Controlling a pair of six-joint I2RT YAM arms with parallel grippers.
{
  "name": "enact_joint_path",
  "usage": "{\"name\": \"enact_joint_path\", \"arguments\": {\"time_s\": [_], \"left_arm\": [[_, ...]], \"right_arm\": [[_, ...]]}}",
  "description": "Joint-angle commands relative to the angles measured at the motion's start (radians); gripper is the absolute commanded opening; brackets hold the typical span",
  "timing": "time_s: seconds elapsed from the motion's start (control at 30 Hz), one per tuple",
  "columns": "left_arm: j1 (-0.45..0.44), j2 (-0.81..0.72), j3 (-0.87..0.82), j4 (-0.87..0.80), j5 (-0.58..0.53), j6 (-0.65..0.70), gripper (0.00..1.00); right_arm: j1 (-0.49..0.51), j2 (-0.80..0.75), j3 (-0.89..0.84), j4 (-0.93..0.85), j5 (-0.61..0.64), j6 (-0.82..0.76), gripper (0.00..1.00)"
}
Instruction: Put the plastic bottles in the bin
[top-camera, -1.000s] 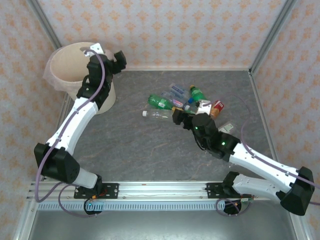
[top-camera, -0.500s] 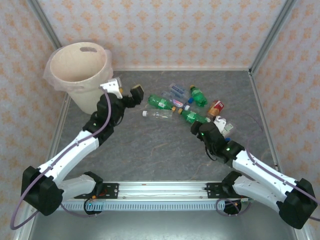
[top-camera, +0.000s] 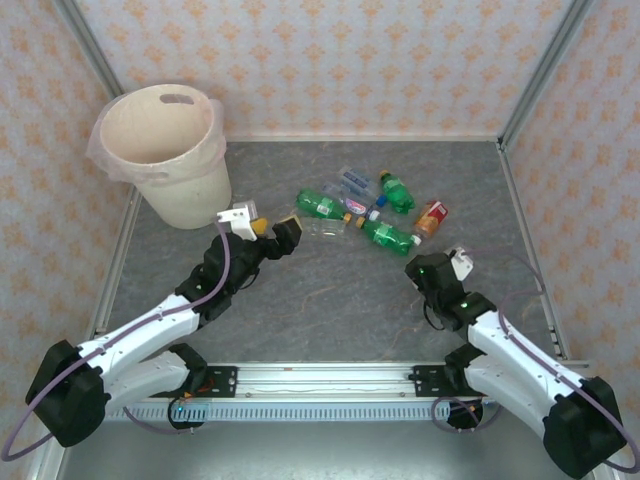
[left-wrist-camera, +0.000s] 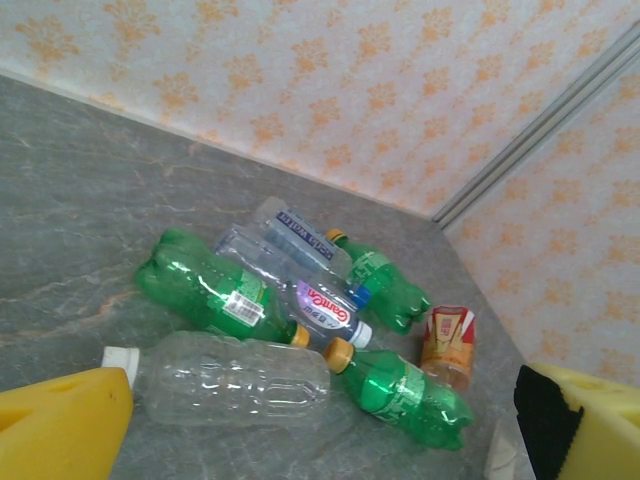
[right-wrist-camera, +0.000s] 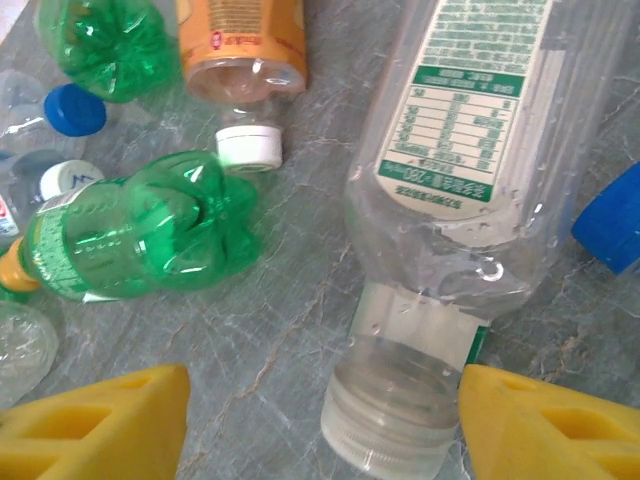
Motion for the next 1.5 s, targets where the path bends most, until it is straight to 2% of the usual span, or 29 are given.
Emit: {"name": "enact_joint_path", "arguments": {"time_s": [0.0, 0.27, 0.53, 0.67, 0.77, 0.97, 1.1, 1.3, 1.47], "left_arm": [[-0.011, -0.004, -0.028, 0.085, 0.014, -0.040, 0.99], [-0.013, -0.009, -0.048, 0.094, 0.023, -0.048, 0.99], [-0.013, -0.022, -0.053, 0.086, 0.020, -0.051, 0.99], [-0.013, -0.031, -0.049, 0.079, 0.022, -0.049, 0.99], [-0.013, -0.034, -0.049, 0.079, 0.020, -0.050, 0.99], [-0.014, -0.028, -0.037, 0.071, 0.025, -0.062, 0.99], [-0.014, -0.021, -0.020, 0.051, 0.015, -0.082, 0.99], [-0.013, 0.013, 0.034, 0.026, 0.046, -0.118, 0.99], [-0.011, 0.051, 0.082, 0.031, 0.108, -0.141, 0.99]], "right_arm": [[-0.029, 0.029, -0.035, 0.057, -0.044, 0.025, 0.70], [-0.062, 0.130, -0.044, 0.122, -0.054, 0.036, 0.65], [-0.091, 0.205, -0.059, 0.184, -0.071, 0.020, 0.55], [-0.094, 0.217, -0.067, 0.194, -0.068, 0.017, 0.54], [-0.094, 0.217, -0.073, 0.197, -0.066, 0.014, 0.48], [-0.093, 0.149, -0.068, 0.158, -0.035, -0.010, 0.40], [-0.093, 0.050, -0.066, 0.122, -0.007, -0.035, 0.37], [-0.093, -0.081, -0.025, 0.058, 0.048, -0.127, 0.35], [-0.093, -0.129, 0.048, 0.046, 0.076, -0.243, 0.33]]}}
